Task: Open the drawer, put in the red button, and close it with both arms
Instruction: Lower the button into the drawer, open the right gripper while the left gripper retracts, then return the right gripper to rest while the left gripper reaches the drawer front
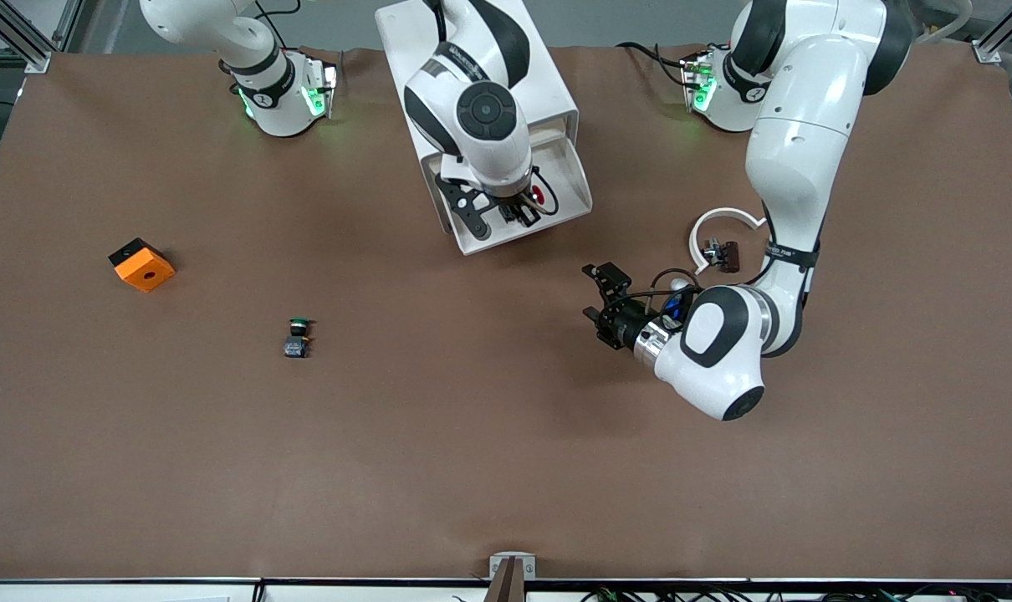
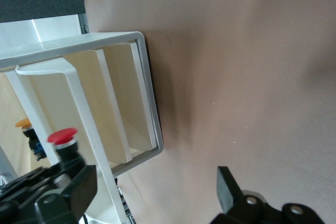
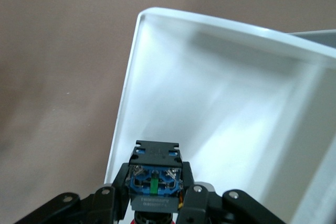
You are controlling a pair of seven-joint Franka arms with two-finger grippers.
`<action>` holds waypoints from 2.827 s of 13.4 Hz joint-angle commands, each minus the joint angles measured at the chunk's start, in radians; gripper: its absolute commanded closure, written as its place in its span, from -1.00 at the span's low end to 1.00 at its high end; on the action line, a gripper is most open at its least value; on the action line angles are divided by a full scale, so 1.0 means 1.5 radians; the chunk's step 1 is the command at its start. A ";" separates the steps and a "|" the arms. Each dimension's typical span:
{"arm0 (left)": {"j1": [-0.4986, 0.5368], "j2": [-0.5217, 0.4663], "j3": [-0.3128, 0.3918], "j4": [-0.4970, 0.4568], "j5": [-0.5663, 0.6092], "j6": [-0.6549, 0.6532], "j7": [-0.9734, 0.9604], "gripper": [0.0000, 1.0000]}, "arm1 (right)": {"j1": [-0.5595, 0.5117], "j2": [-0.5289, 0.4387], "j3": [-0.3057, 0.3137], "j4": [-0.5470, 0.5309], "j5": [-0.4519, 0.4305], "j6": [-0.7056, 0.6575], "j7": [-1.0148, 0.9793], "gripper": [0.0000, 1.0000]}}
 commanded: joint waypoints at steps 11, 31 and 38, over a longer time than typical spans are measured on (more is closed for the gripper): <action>-0.001 -0.079 0.064 0.007 0.132 0.002 0.245 -1.00 | 0.005 0.001 -0.008 0.000 0.013 -0.005 0.004 -1.00; -0.003 -0.216 0.085 -0.005 0.321 0.095 0.809 -1.00 | -0.269 -0.188 -0.016 0.124 -0.066 -0.408 -0.614 -1.00; -0.018 -0.317 -0.010 -0.116 0.446 0.234 0.841 -1.00 | -0.425 -0.204 -0.016 0.094 -0.101 -0.396 -0.943 -1.00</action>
